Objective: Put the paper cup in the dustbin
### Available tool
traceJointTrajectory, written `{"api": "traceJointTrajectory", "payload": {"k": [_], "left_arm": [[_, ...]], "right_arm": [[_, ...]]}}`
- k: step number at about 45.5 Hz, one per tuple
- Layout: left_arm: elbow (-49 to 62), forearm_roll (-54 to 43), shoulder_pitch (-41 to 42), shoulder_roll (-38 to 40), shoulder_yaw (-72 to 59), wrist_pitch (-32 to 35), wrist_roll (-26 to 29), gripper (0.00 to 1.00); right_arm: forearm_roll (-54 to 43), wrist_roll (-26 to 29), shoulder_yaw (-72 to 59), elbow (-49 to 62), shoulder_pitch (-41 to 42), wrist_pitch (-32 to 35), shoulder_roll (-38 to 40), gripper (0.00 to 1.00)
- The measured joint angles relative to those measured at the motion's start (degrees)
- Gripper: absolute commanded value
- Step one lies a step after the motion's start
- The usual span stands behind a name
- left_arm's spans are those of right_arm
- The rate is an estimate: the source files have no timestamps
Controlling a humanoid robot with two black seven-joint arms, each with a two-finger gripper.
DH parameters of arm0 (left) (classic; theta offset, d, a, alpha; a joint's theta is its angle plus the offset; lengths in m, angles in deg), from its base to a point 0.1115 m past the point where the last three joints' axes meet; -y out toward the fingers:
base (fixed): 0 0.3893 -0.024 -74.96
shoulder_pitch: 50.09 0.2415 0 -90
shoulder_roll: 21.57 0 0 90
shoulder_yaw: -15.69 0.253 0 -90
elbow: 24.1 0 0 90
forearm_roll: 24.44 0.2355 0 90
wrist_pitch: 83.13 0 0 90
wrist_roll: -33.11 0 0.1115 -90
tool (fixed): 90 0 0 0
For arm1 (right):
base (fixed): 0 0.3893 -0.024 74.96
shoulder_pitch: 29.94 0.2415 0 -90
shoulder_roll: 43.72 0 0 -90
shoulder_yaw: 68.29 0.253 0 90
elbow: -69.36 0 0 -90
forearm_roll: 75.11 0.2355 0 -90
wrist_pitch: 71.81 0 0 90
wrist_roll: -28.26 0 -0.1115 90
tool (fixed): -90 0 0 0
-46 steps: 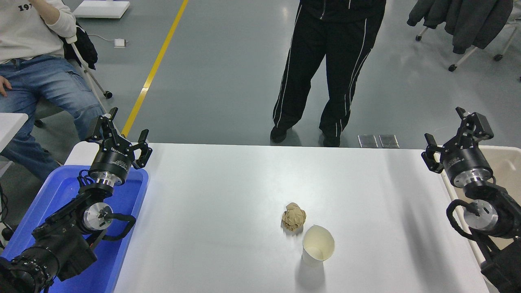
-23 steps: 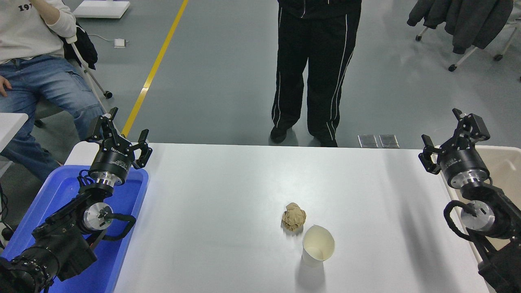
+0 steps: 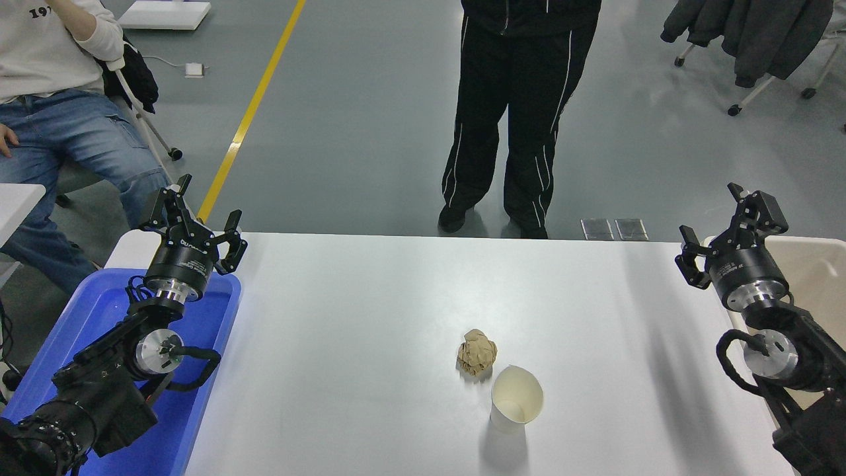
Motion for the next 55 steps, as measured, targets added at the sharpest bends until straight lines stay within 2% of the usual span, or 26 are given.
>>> {"api": "traceJointTrajectory", "payload": {"k": [18,31,41,55], "left_arm": [[0.00,0.00,0.00,0.00,0.00,0.00,0.00,1.00],[-0.01,0.00,0.00,0.00,0.00,0.00,0.00,1.00],[-0.02,0.00,0.00,-0.01,0.00,0.00,0.00,1.00],[-0.01,0.00,-0.01,0.00,-0.01,0.00,0.00,1.00]], "right_arm": [[-0.06,0.00,-0.58,2.82,1.82,-0.08,-0.37,0.99],[-0.75,-0.02,-7.69,6.62,8.91,-0.03,2.23,0.99],[-2.16,-0.04,-24.82,11.41,19.87,-0.35,5.59,0.99],[-6.26,-0.08,-66.54,13.29,39.37,-0.39,5.69,0.99]]}}
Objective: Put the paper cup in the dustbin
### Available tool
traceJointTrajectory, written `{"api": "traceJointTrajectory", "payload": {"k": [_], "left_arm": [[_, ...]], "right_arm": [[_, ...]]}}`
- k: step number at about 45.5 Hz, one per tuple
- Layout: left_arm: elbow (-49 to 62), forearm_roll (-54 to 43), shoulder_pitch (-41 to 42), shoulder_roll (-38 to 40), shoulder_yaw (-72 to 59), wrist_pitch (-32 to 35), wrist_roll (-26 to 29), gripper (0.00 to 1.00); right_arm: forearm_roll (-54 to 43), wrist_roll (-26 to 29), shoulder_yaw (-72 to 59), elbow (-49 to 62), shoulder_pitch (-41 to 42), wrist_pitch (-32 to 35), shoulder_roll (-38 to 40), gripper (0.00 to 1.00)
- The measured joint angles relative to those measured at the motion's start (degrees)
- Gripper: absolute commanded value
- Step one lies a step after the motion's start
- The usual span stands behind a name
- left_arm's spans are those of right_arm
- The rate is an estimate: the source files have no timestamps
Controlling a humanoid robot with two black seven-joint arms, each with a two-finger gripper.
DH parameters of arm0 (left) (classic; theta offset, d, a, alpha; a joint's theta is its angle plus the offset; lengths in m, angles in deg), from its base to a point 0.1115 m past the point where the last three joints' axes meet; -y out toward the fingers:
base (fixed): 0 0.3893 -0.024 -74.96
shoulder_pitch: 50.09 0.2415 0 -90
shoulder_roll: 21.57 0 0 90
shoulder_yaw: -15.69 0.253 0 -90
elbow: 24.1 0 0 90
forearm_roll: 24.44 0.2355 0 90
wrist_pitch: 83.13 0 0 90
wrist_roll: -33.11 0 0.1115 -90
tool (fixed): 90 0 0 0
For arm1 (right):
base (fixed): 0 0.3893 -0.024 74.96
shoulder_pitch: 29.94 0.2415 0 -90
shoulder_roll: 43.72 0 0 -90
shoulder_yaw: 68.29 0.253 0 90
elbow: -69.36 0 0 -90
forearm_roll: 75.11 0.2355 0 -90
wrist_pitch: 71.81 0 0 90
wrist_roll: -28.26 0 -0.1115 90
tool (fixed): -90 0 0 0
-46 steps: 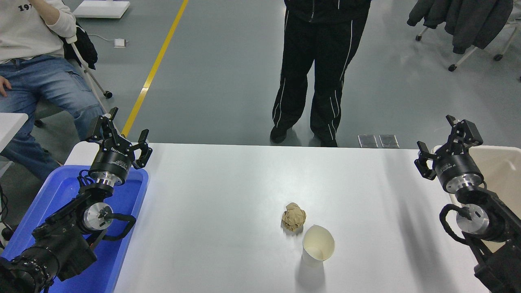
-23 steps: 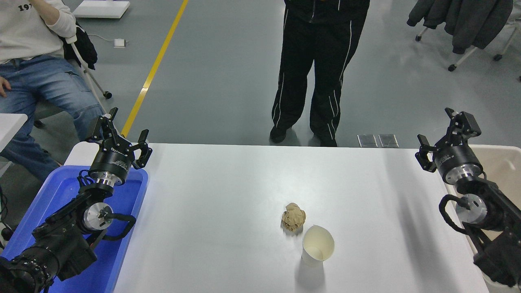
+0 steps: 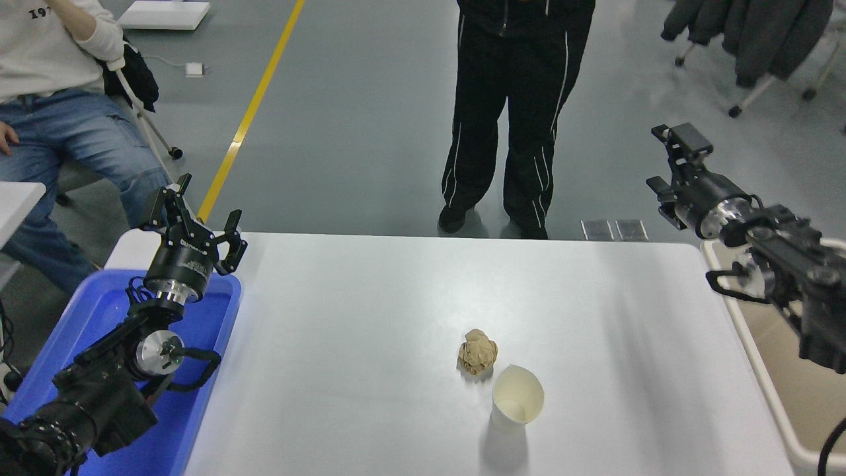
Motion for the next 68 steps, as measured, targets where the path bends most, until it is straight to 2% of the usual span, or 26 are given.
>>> {"api": "traceJointTrajectory", "payload": {"k": [8,18,37,51,68], "left_arm": [[-0.03,0.00,0.01,0.00,0.00,0.00,0.00,1.00],[-0.01,0.00,0.01,-0.01,0.00,0.00,0.00,1.00],[0.00,0.00,0.01,0.00,0.01,0.00,0.00,1.00],[0.00,0.00,0.01,0.00,0.01,0.00,0.00,1.00],[0.00,0.00,0.01,0.00,0.01,0.00,0.00,1.00]], "right_arm": [[-4.63,-0.02,-15.74,-3.89,8.30,0.23,-1.06,0.99],[-18.45,-0.02,-25.89,-13.67,15.35,0.39,-1.89,0.99],[-30.46,-0.55,-43.71,-31.86,25.95,0.53,-2.85,0.99],[-36.87,-1.01,-51.65,-39.27,28.16,0.54,-2.82,0.99],[-38.14,-1.08,-51.62,-40.65,24.90,0.40,-3.40,0.99]]}}
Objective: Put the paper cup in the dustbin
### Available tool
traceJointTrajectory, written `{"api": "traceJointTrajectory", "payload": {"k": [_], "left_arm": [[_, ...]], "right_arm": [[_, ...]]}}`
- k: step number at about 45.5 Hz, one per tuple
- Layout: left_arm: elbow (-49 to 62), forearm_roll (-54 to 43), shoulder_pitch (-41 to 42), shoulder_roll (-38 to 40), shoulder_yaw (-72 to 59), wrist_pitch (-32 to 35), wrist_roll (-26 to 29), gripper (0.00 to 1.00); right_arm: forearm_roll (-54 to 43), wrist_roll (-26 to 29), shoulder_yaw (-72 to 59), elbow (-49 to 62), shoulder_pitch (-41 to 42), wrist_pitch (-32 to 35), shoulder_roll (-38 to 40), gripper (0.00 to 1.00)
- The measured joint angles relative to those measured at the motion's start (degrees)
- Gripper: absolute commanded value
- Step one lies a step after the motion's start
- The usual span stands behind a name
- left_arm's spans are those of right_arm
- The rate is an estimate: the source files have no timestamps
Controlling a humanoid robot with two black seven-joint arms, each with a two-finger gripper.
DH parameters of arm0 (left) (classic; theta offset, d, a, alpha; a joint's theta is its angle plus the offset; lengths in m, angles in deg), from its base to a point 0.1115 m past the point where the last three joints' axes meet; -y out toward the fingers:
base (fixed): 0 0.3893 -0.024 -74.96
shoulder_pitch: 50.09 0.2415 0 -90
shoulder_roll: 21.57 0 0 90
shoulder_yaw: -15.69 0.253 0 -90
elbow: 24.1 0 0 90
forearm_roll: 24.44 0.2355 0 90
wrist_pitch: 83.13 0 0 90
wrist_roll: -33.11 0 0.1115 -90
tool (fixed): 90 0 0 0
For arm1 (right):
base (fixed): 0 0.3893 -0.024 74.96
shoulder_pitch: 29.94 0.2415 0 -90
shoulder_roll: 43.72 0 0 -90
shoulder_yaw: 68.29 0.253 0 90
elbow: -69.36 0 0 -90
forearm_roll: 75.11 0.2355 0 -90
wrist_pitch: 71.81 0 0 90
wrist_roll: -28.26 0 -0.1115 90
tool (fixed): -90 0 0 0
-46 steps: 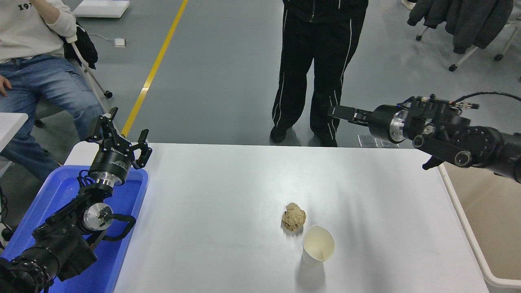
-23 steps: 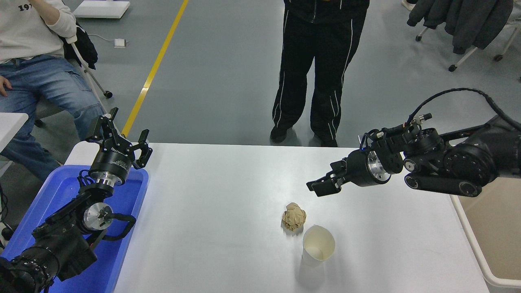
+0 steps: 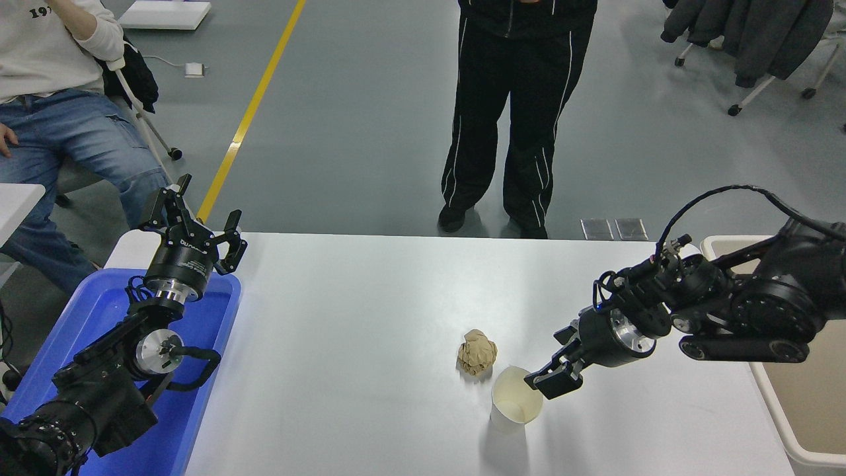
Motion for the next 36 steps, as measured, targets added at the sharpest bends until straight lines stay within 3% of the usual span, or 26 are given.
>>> {"api": "traceJointTrajectory", "payload": {"k": [29,36], "left_arm": [[0.01,0.00,0.00,0.00,0.00,0.00,0.00,1.00],[0.01,0.00,0.00,-0.01,0.00,0.00,0.00,1.00]], "right_arm": [[9.33,0.63,3.19,7.27,-8.10,-0.48,-1.96,0.99],[9.69,0.63,3.32,8.18,-9.66,-0.70,-2.27,0.90]]}}
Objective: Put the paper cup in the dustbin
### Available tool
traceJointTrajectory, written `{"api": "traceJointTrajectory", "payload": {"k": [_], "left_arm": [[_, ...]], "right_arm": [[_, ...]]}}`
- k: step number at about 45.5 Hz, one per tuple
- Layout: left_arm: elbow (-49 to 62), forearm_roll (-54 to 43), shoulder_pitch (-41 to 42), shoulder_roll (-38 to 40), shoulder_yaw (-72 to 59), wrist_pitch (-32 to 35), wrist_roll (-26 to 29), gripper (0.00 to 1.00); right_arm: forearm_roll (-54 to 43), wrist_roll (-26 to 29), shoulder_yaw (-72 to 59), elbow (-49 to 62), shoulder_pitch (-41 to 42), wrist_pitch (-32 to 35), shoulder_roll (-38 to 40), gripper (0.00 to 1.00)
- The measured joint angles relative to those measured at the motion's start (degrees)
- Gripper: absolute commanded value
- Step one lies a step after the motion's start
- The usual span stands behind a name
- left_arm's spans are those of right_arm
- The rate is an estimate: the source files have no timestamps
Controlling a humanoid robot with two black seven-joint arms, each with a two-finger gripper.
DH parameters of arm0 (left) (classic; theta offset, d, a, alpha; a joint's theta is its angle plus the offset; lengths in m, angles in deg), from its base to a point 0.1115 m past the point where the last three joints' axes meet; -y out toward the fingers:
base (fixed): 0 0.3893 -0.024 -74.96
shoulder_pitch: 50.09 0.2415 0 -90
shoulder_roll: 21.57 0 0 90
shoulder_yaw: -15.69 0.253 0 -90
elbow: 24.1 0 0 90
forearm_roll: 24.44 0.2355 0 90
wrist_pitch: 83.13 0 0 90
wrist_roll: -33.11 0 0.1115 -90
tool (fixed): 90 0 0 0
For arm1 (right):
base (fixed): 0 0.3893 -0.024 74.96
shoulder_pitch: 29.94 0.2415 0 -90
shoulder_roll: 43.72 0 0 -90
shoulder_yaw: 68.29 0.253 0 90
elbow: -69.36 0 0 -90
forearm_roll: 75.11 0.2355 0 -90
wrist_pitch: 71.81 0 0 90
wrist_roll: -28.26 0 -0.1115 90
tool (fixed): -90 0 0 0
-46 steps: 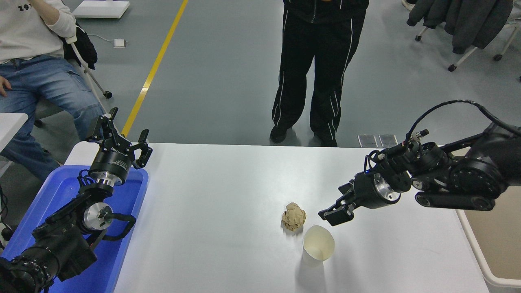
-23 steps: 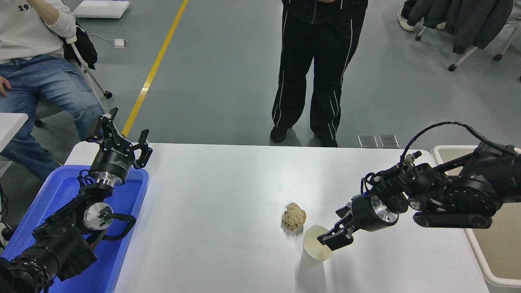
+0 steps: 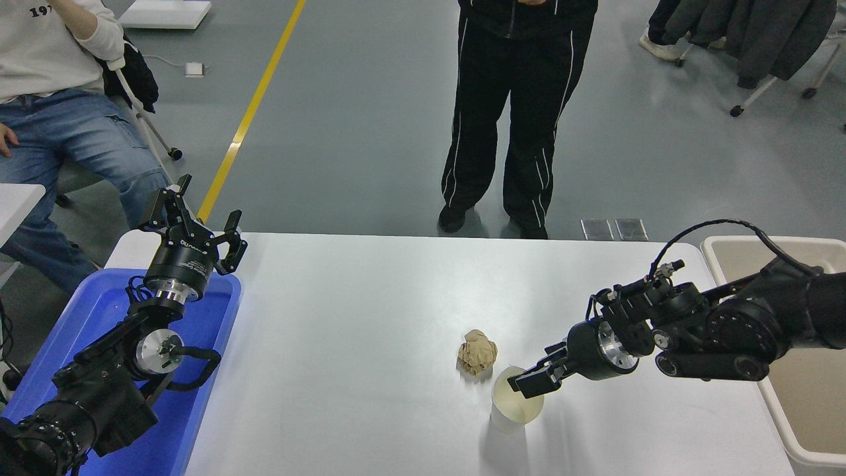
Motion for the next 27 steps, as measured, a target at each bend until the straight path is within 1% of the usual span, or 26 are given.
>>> {"api": "traceJointTrajectory", "payload": {"k": [2,5,7,8,11,12,13,17,20,21,27], "left_arm": [[0.00,0.00,0.00,0.00,0.00,0.00,0.00,1.00],[-0.01,0.00,0.00,0.00,0.00,0.00,0.00,1.00],[-0.01,0.00,0.00,0.00,0.00,0.00,0.00,1.00],[-0.01,0.00,0.00,0.00,0.00,0.00,0.00,1.00],[-0.01,0.00,0.00,0.00,0.00,0.00,0.00,1.00],[-0.01,0.00,0.00,0.00,0.00,0.00,0.00,1.00],[-0.01,0.00,0.00,0.00,0.00,0.00,0.00,1.00],[-0.01,0.00,0.00,0.00,0.01,0.00,0.00,1.00],[-0.01,0.00,0.00,0.00,0.01,0.00,0.00,1.00],[-0.01,0.00,0.00,0.00,0.01,0.00,0.00,1.00],[-0.01,0.00,0.00,0.01,0.01,0.00,0.00,1.00]], "right_arm": [[0.06,0.00,0.05,0.21,-0.41,-0.17,-0.07,0.83],[0.08,-0.02,0.05,0.49,-0.87,-0.72,-0.13,0.77],[0.03,-0.08,0.05,0.65,-1.19,-1.29,-0.16,0.70],[-0.05,-0.10,0.05,0.73,-1.31,-1.51,-0.18,0.64],[-0.51,-0.16,-0.01,1.08,-1.68,-2.30,-0.34,0.38],[-0.67,-0.18,-0.06,1.16,-1.77,-2.52,-0.41,0.31],[-0.85,-0.20,-0.13,1.23,-1.84,-2.70,-0.48,0.26],[-1.61,-0.26,-0.50,1.56,-2.12,-3.35,-0.74,0.15],[-1.94,-0.27,-0.76,1.84,-2.25,-3.64,-0.86,0.03],[-2.00,-0.28,-0.83,1.91,-2.27,-3.70,-0.89,0.00],[-2.21,-0.30,-1.17,2.18,-2.40,-3.88,-1.02,0.00]]}}
